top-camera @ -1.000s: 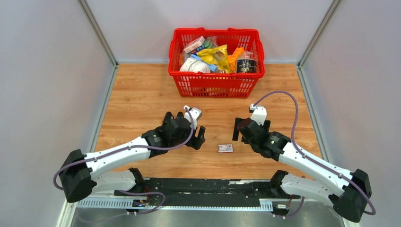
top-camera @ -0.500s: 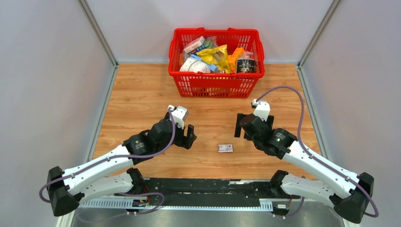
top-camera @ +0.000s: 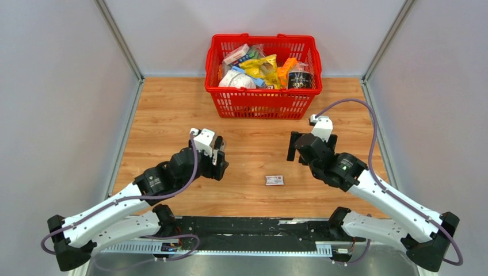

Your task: Unload the staples from the stapler

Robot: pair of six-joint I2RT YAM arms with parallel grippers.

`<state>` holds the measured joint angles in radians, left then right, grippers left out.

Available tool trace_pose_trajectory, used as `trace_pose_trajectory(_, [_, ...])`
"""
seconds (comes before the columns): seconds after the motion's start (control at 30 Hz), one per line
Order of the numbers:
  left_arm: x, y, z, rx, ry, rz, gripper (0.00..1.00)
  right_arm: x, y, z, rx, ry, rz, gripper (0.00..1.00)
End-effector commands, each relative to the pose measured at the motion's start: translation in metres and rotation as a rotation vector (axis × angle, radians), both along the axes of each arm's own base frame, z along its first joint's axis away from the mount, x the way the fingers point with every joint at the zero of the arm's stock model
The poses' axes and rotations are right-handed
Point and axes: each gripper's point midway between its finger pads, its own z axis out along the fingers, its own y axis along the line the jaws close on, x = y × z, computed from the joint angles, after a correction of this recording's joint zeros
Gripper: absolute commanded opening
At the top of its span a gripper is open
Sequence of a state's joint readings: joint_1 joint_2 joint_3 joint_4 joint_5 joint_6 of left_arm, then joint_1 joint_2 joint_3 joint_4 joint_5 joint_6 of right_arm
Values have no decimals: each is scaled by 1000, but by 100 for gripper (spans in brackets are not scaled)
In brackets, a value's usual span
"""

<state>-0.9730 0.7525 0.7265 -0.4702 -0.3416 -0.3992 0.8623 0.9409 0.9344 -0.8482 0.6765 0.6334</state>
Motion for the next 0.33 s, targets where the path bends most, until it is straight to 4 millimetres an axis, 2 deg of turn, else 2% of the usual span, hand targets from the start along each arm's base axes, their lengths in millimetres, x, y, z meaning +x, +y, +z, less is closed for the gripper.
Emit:
trace_pose_trajectory(0.0, [3, 8, 28, -19, -65, 19, 82, 10, 1, 34, 37, -88, -12, 100])
trace_pose_trajectory(0.13, [4, 11, 33, -17, -82, 25, 83, 9, 4, 38, 38, -103, 28, 100])
trace_pose_trajectory(0.3, [5, 13, 38, -15, -99, 25, 83, 12, -4, 46, 39, -156, -3, 100])
